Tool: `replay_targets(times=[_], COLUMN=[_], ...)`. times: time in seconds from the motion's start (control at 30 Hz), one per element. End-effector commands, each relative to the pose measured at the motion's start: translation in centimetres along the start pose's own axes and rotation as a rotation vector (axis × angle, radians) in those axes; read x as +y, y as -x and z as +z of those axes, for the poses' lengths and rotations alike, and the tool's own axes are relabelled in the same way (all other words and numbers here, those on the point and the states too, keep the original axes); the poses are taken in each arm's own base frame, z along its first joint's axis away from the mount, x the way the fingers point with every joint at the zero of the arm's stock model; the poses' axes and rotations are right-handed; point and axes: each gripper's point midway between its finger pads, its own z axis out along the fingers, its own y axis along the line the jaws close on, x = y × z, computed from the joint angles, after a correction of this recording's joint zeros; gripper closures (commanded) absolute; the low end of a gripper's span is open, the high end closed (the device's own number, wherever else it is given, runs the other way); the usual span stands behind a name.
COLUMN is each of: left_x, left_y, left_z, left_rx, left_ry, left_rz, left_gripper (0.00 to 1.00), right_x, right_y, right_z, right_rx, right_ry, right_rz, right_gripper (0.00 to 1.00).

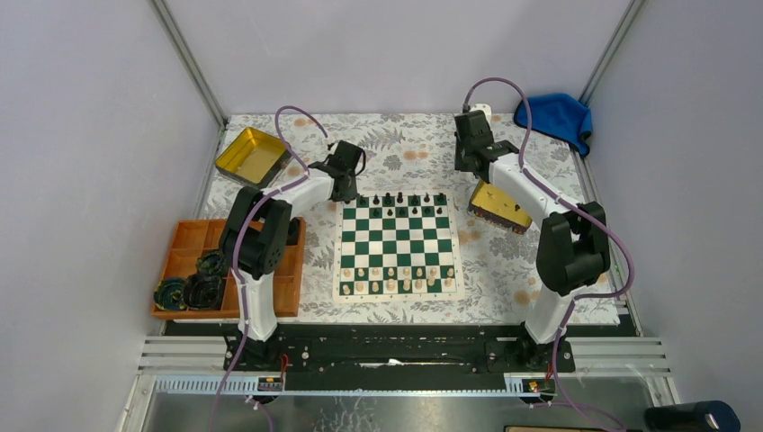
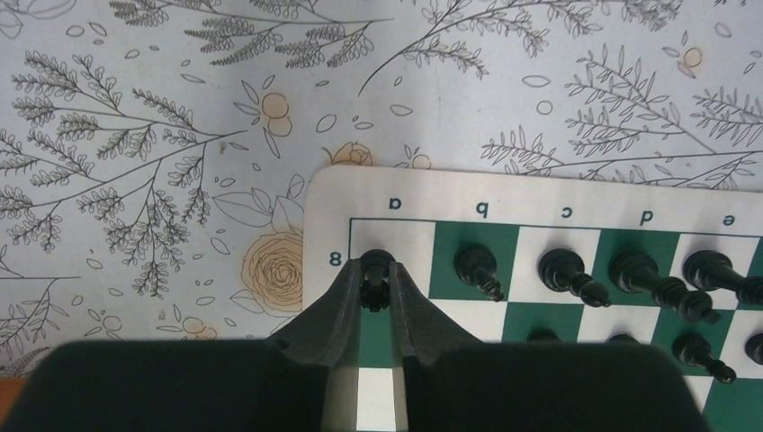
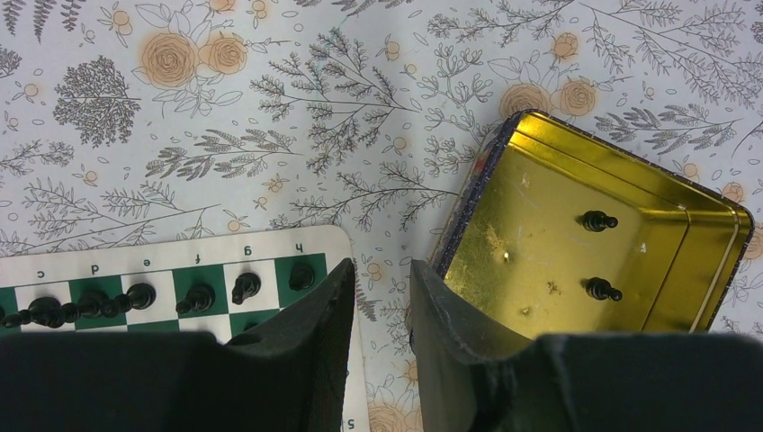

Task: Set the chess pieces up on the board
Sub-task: Place the chess piece on the chessboard.

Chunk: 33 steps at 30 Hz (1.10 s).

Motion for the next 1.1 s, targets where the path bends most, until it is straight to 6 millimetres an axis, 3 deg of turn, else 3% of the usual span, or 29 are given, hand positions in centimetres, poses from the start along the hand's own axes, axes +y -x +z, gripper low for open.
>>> replay_targets(times=[0.0, 0.53, 0.6, 0.7, 0.8, 1.07], left_x=[-0.9, -1.1, -1.0, -0.9, -0.9, -0.7], left_y=[1.8, 1.1, 1.1, 1.0, 1.0, 2.1], left_z=[0.2, 0.5, 0.6, 0.7, 0.7, 0.0], left_rx=[-0.042, -0.023, -0.022, -0.02, -0.02, -0.046], left_ry=[-0.029, -0.037, -0.033, -0.026, -0.026, -0.007], left_rz=[-0.004, -0.002, -0.003, -0.004, -0.005, -0.019], left_gripper=[0.95, 0.93, 0.89, 0.73, 0.65, 0.59], right_x=[0.4, 0.5, 0.5, 0.6, 0.5, -0.2], right_y=[2.7, 2.6, 2.6, 2.5, 2.5, 2.8], right_z=[-0.3, 0.2, 0.2, 0.3, 0.3, 0.0], right_rx=[-0.064, -0.055, -0.053, -0.051, -0.05, -0.062], right_ry=[0.019, 0.019, 0.018, 0.02, 0.019, -0.01], right_rz=[0.035, 0.033, 0.035, 0.034, 0.034, 0.029], right_gripper=[0.64, 0.64, 0.64, 0.64, 0.64, 0.64])
